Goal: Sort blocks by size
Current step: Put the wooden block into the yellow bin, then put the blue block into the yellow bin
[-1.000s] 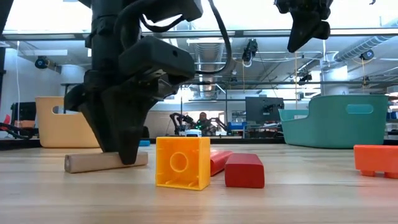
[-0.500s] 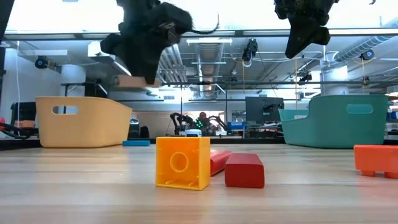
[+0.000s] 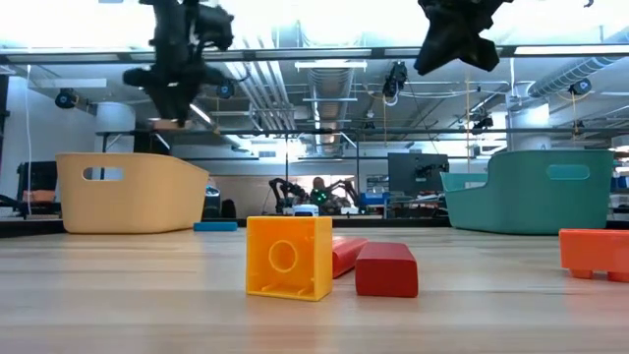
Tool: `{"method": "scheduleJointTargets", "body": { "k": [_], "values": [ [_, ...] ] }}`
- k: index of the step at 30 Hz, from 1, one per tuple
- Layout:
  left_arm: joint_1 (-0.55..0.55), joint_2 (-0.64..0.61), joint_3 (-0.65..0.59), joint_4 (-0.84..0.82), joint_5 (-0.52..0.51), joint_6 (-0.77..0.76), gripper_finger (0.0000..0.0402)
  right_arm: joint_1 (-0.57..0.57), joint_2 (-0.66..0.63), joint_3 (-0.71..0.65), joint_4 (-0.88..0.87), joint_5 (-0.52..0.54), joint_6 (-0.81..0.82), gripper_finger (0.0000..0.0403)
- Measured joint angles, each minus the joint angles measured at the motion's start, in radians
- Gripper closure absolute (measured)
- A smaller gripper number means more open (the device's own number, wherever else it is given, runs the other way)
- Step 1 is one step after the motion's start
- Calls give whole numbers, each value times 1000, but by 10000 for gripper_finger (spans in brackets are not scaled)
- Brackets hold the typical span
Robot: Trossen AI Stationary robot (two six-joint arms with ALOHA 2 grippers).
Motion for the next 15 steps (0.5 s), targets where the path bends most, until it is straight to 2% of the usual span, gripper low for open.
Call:
{"method": "scheduleJointTargets", "body": {
  "k": [3,6,15],
  "values": [
    [119,-25,-37,8,2,57,294,-18,0,0,13,0,21,364],
    [187,-29,-58,7,6,97,282,-41,0,0,13,1,35,364],
    [195,-15,28,31,-11,106,249,-97,0,0,15,1,80,364]
  ]
}}
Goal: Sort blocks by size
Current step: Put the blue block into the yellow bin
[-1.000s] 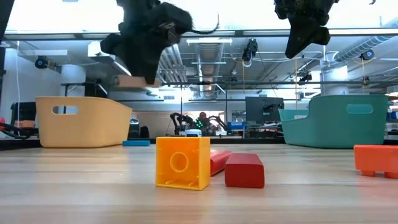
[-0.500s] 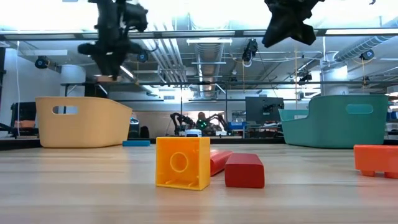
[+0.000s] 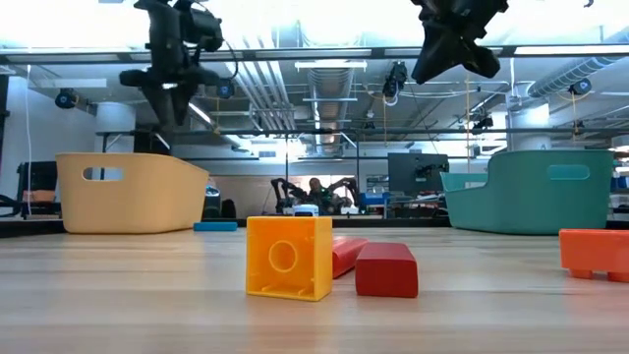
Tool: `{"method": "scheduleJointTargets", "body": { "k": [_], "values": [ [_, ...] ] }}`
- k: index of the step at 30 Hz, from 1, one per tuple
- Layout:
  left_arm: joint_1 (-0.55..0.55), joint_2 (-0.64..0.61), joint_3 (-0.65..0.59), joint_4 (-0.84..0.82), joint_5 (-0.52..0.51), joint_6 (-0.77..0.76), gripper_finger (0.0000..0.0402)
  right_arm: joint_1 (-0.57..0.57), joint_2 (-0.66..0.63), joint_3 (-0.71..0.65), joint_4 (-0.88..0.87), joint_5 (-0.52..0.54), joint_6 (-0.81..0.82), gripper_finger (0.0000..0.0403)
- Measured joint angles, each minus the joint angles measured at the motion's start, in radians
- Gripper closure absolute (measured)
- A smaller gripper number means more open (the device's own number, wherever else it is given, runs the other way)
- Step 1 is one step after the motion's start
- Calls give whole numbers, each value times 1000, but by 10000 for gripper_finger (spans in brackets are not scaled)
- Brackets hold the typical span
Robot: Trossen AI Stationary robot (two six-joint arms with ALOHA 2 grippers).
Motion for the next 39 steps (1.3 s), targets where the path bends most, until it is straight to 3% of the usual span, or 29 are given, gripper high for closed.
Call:
{"method": "scheduleJointTargets", "body": {
  "k": [8,13,19,29,39],
  "values": [
    [-96,106,151,220,126,141,273,-17,0,0,0,83,15,364],
    [-158,284,220,226,91,238,326,-25,0,-3,0,114,44,364],
    [-169,480,219,206,54,337,395,-25,0,-10,0,128,103,364],
    [-176,652,216,178,51,417,400,-25,1,-17,2,128,159,365],
    [-172,662,104,231,51,434,401,-25,0,-22,2,130,186,364]
  ]
}}
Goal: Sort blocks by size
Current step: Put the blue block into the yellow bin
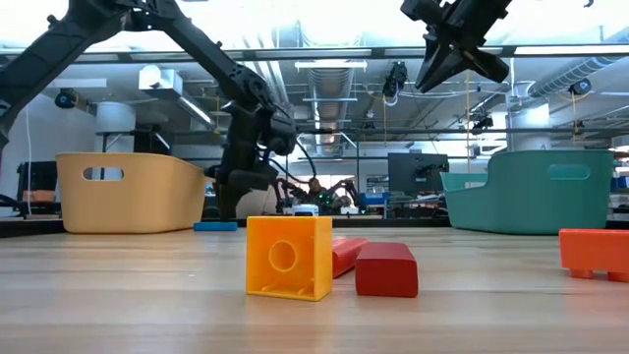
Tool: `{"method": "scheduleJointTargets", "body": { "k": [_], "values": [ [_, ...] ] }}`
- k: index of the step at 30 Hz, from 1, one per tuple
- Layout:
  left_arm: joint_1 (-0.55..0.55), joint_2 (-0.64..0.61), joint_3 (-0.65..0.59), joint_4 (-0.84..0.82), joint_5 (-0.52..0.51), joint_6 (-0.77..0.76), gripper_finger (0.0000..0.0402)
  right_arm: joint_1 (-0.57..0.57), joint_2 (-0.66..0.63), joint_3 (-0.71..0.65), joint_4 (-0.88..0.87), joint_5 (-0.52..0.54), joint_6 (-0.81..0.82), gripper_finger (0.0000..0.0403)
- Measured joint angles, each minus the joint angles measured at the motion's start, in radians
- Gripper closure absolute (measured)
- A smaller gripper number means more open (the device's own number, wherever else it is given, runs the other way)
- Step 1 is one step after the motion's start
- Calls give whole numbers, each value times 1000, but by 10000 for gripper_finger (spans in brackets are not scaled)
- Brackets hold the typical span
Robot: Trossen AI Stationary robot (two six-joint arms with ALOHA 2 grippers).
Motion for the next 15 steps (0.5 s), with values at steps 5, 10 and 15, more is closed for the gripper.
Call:
{"method": "scheduleJointTargets", "body": {
  "k": [5,10,15],
  "values": [
    [-2,-5,-30,52,-4,9,401,0,0,-8,3,2,0,365],
    [-11,-8,-31,47,0,4,402,0,0,-16,3,5,8,364],
    [-47,-10,-31,47,81,2,401,0,0,-19,3,5,10,364]
  ]
}}
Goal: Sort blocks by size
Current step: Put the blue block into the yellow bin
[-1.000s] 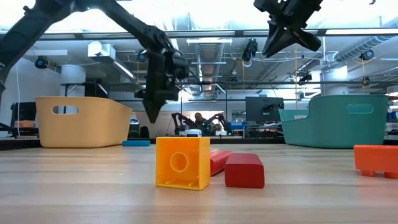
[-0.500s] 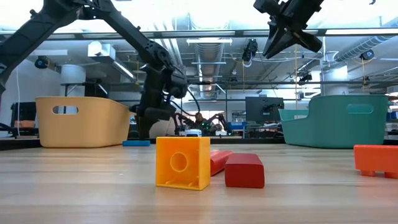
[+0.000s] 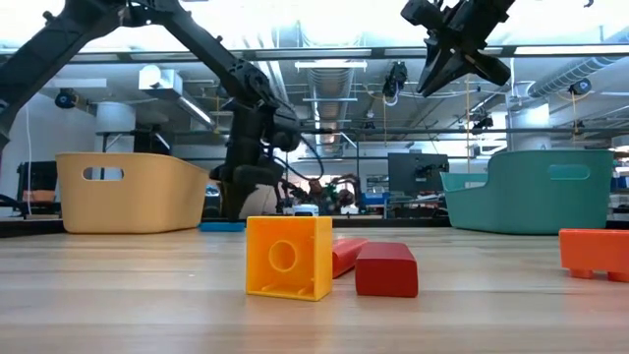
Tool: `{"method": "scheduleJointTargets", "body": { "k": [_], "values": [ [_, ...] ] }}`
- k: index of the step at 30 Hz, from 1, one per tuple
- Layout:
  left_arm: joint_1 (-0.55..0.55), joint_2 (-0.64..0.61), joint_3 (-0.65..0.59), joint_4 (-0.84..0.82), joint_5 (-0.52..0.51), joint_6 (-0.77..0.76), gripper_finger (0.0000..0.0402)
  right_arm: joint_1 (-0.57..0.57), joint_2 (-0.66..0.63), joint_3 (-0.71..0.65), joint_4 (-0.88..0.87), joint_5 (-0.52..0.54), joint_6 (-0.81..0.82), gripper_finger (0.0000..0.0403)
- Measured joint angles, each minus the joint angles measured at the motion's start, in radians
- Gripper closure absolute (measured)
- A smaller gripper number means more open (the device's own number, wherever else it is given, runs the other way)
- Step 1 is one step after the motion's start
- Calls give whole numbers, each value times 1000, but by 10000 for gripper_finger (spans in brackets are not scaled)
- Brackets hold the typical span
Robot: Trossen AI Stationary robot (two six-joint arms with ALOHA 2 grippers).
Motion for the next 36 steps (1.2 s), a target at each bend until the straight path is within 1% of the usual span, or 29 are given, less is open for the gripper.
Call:
{"method": "scheduleJointTargets", "body": {
  "k": [4,5,7,8,10,13,16,19,23,25,28,30,36],
  "values": [
    [-60,0,0,-7,44,1,401,0,0,0,0,0,0,364],
    [-80,0,0,-17,82,8,401,0,0,0,0,-1,0,364],
    [-129,-3,-2,-36,199,36,401,0,0,0,0,-6,1,364],
    [-157,-3,-2,-40,231,41,401,0,0,0,0,-6,1,365],
    [-209,-5,5,-44,212,14,401,0,0,0,0,-8,1,364],
    [-256,-5,36,-72,136,-17,401,0,0,0,0,-9,1,364],
    [-278,-7,81,-125,127,-7,392,0,0,0,0,-10,1,364],
    [-284,-27,108,-157,129,60,373,0,0,0,0,-14,-1,364],
    [-278,-71,87,-158,130,239,333,0,0,0,0,-24,-2,364],
    [-274,-92,64,-168,133,321,310,0,0,0,0,-43,-2,364],
    [-273,-161,7,-114,198,438,280,0,0,0,0,-66,-2,364],
    [-271,-213,-64,-35,238,487,263,0,0,0,0,-69,0,364],
    [-271,-356,-309,225,243,549,227,1,0,-1,0,-69,8,364]
  ]
}}
